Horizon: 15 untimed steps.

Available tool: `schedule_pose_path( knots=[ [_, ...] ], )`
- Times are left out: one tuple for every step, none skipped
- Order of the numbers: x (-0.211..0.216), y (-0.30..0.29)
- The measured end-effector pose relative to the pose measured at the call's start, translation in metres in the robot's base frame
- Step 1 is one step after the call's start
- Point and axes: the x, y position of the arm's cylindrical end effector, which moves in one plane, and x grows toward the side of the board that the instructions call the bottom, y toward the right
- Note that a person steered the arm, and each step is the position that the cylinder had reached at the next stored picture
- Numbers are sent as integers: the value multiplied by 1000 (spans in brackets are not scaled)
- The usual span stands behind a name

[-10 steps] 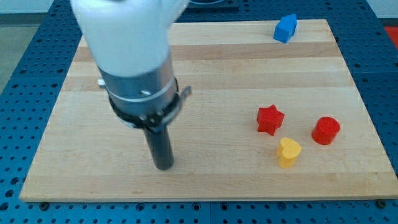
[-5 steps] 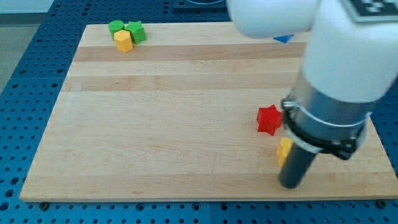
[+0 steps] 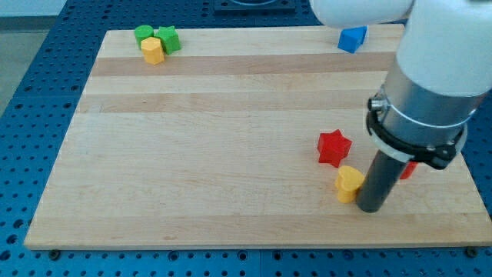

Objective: Place the heart to the right of the hexagon

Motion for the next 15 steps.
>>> schedule_pose_path(
  knots=[
    [-10,-16],
    [-33,-31],
    [-50,-50],
    [-60,-73],
    [-77,-95],
    [-97,-116],
    [-113,-136],
    [-126,-156],
    [-140,-166],
    [-160,-166],
    [-182,-171],
    [-193,-187],
    [-206,-199],
    [-229,-204],
    [-248,-218]
  ],
)
